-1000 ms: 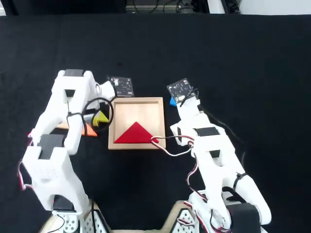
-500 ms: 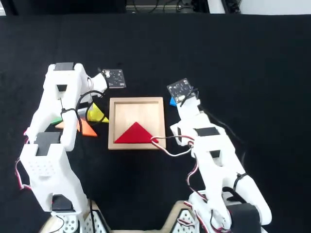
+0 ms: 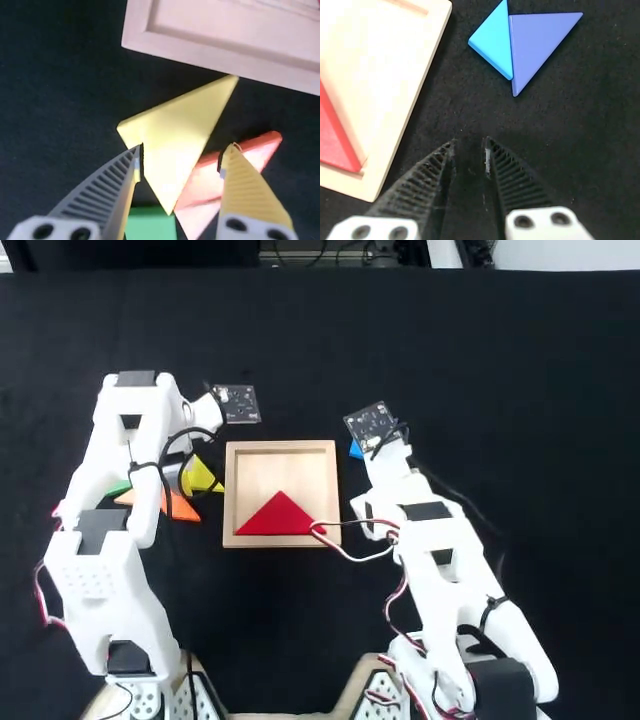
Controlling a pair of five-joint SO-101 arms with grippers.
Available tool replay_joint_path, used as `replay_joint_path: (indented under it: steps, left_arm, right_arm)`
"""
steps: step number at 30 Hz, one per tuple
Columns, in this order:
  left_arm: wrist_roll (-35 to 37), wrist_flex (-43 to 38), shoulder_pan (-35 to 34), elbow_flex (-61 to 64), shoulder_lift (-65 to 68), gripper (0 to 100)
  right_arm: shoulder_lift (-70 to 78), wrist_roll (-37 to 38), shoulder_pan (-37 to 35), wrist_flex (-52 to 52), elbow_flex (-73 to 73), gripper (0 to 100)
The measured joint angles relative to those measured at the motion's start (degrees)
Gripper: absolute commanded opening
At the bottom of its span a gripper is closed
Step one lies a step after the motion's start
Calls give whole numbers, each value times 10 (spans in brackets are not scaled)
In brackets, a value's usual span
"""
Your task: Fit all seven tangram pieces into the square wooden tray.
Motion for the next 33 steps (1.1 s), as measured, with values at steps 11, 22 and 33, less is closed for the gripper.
replay_joint_path:
  steps: [11,22,33]
  left_arm:
    - [1,-20,4,-51,71,261]
    - [-18,-4,4,-91,103,261]
    - [-15,18,-3,-164,160,261]
  right_arm:
    - [0,0,0,0,0,93]
    - [0,0,0,-2,0,93]
    - [0,0,0,-2,0,93]
